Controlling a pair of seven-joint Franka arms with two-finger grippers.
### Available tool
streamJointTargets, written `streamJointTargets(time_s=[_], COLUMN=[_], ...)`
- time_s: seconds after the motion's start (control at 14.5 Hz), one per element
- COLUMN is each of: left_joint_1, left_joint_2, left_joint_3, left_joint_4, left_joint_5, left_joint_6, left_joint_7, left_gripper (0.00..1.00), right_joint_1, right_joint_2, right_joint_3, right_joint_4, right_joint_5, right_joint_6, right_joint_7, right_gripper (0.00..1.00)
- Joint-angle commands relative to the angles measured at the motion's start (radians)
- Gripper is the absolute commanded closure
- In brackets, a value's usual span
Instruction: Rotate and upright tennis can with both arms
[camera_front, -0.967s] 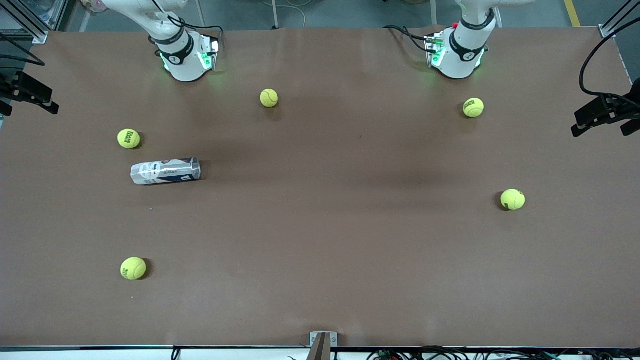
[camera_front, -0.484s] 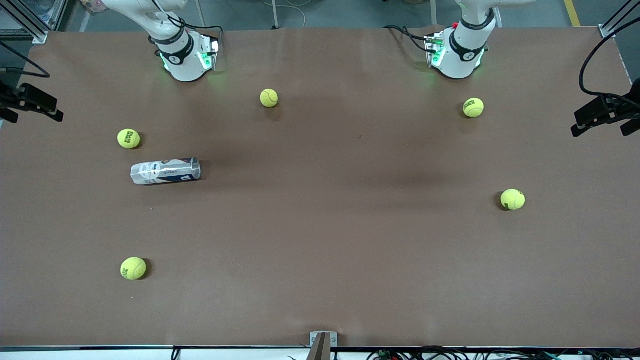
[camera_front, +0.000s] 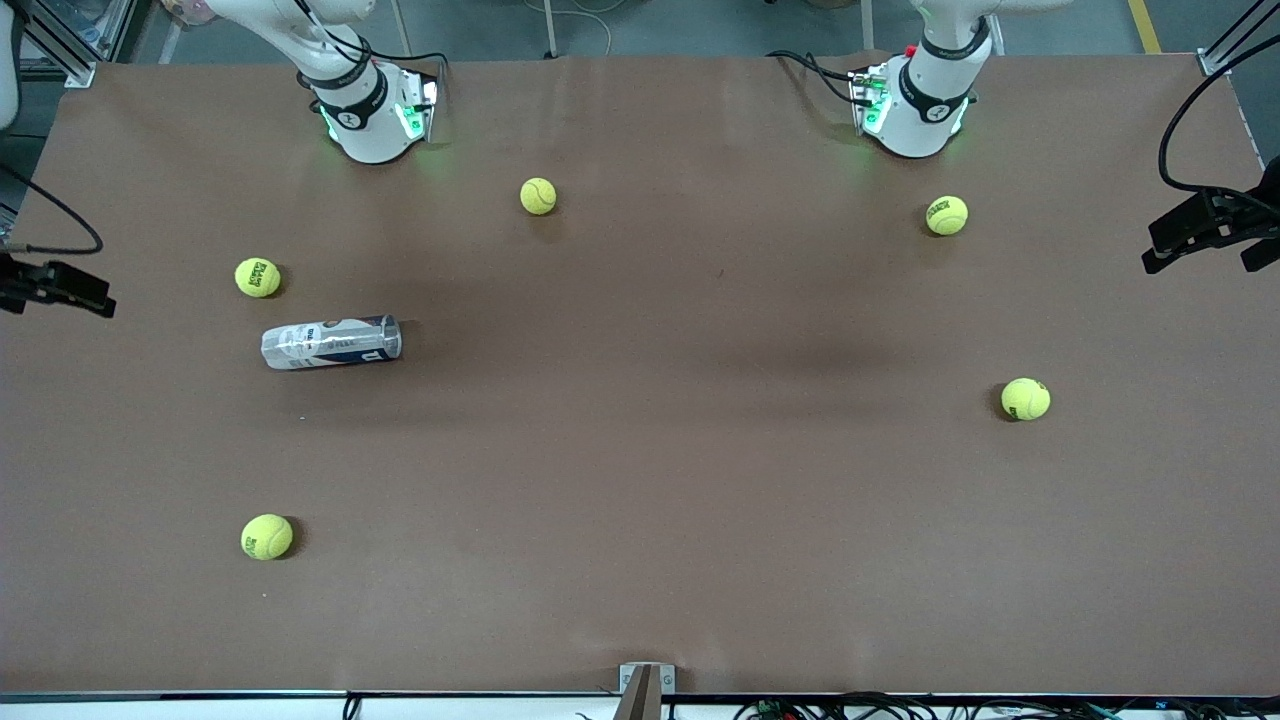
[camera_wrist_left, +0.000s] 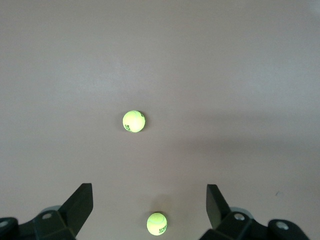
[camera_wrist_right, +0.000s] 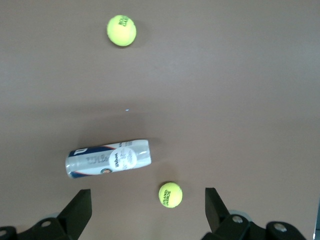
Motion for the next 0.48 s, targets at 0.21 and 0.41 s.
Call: streamJointTargets(time_s=[0.21,0.41], left_joint_1=[0.001,0.001], left_joint_2=[0.000,0.000], left_joint_3=[-0.001,-0.001], left_joint_4=[0.005,0.005], left_joint_5=[-0.004,-0.004], left_joint_6=[-0.002,-0.004], left_joint_7=[0.020,0.020], left_gripper=[0.00,0.00], right_joint_1=[-0.019,-0.020], right_joint_2=[0.029,0.037], right_joint_3=[0.009,0.009], right_joint_4=[0.011,-0.014], right_joint_5=[-0.013,-0.001], right_joint_6=[-0.054,-0.085], right_joint_7=[0.517,0.792], right_gripper=[0.00,0.01])
